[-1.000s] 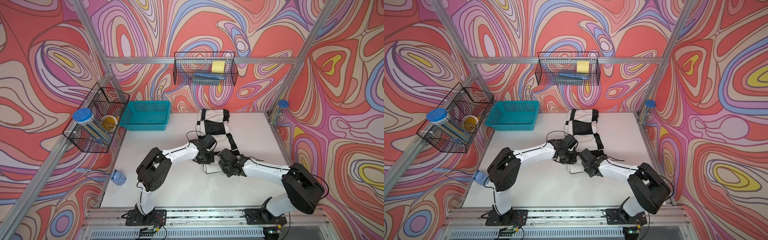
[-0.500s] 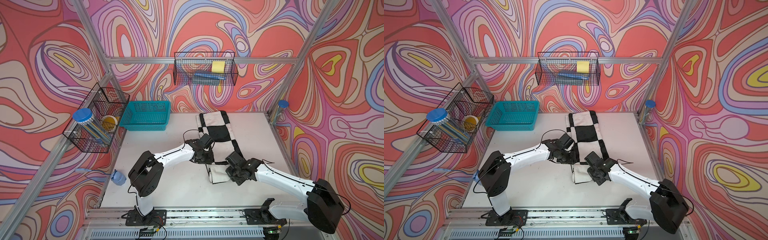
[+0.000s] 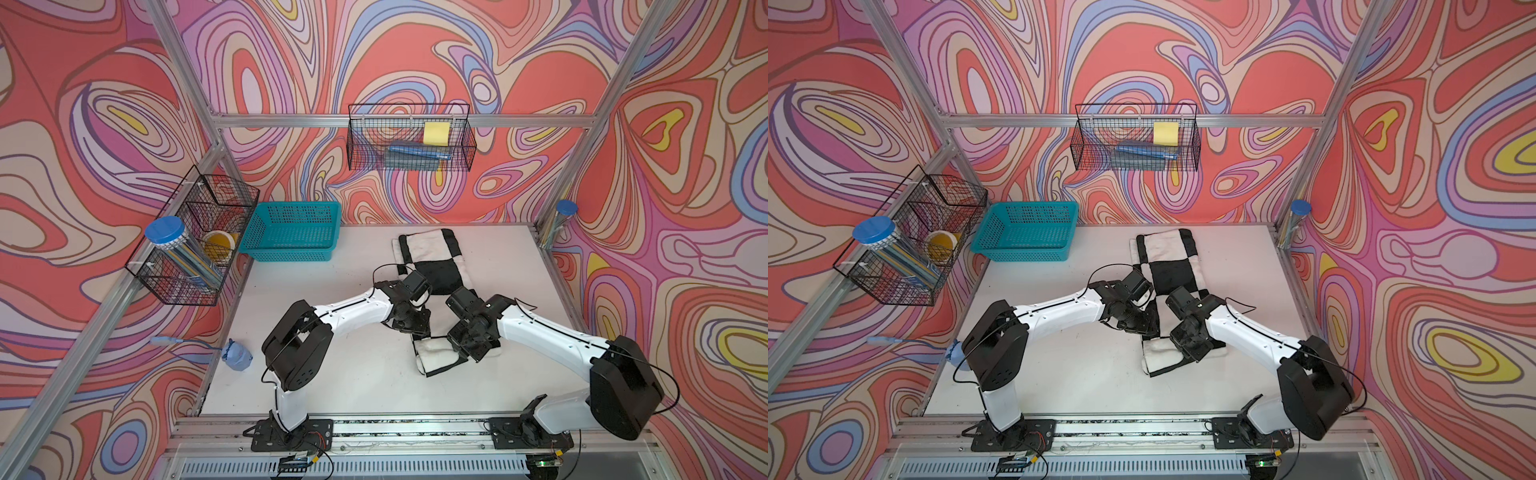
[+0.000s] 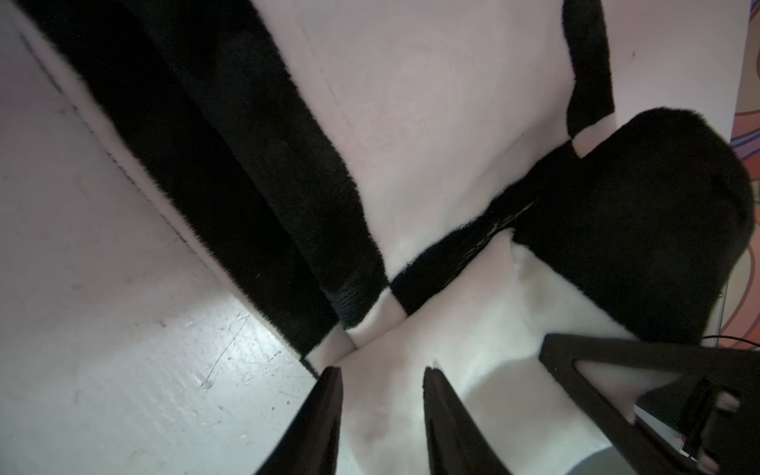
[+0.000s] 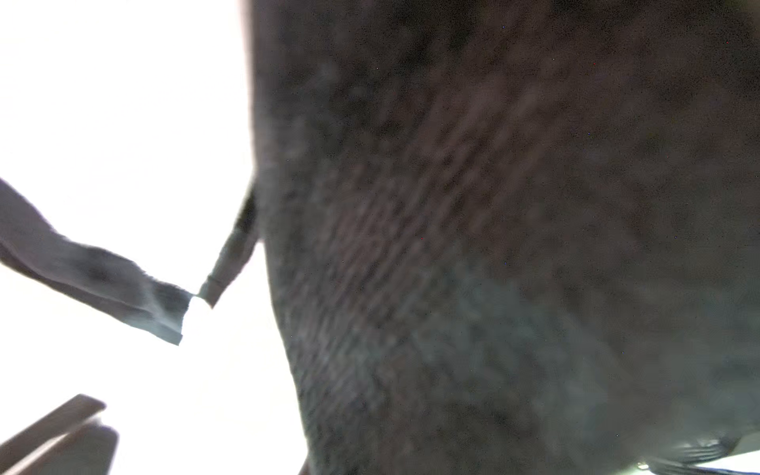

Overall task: Roll up the pillowcase
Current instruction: Roll the pillowcase at the center of the board.

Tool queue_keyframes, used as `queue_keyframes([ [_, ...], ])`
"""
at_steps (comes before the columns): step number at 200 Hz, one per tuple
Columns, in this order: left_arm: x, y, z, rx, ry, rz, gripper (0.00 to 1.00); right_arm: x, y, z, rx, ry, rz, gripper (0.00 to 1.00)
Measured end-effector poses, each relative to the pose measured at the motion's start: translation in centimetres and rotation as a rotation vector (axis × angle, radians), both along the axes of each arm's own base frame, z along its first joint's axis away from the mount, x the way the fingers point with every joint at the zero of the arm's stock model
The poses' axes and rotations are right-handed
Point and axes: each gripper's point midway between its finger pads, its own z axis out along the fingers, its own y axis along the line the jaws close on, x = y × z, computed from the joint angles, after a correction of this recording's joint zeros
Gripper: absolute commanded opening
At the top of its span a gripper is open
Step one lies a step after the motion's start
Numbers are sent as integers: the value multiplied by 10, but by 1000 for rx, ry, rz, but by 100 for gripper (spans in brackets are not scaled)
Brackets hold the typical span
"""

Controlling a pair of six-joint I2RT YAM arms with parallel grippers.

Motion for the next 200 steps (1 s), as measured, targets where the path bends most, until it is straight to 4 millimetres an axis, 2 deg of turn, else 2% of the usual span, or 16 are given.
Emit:
queue_keyframes([
  [13,-1,1,-5,10,8,-8,37,12,0,4,9,-11,0,25],
  [43,-1,1,-7,17,5,-13,41,36,-2,13,30,-36,6,35],
  [73,9,14,-3,55,-49,26,47,56,0,14,36,-51,20,38],
  [93,19,43,18,90,-136,89,49,67,3,9,37,-55,30,38],
  [105,27,57,43,89,-211,123,47,74,6,4,37,-56,34,38],
  [120,31,61,73,47,-284,130,39,84,10,-7,38,-61,35,39],
  [133,27,55,87,-11,-299,100,28,91,13,-15,40,-65,33,39],
  [147,19,42,89,-74,-280,50,19,99,16,-25,39,-65,31,39],
  [160,4,29,79,-104,-236,-19,10,105,19,-32,38,-64,31,39],
  [169,-6,19,72,-113,-207,-65,8,108,20,-35,39,-64,31,39],
  [183,-20,3,57,-129,-162,-130,8,110,21,-35,42,-67,31,39],
  [200,-28,-8,41,-131,-121,-167,8,111,21,-35,45,-66,28,39],
])
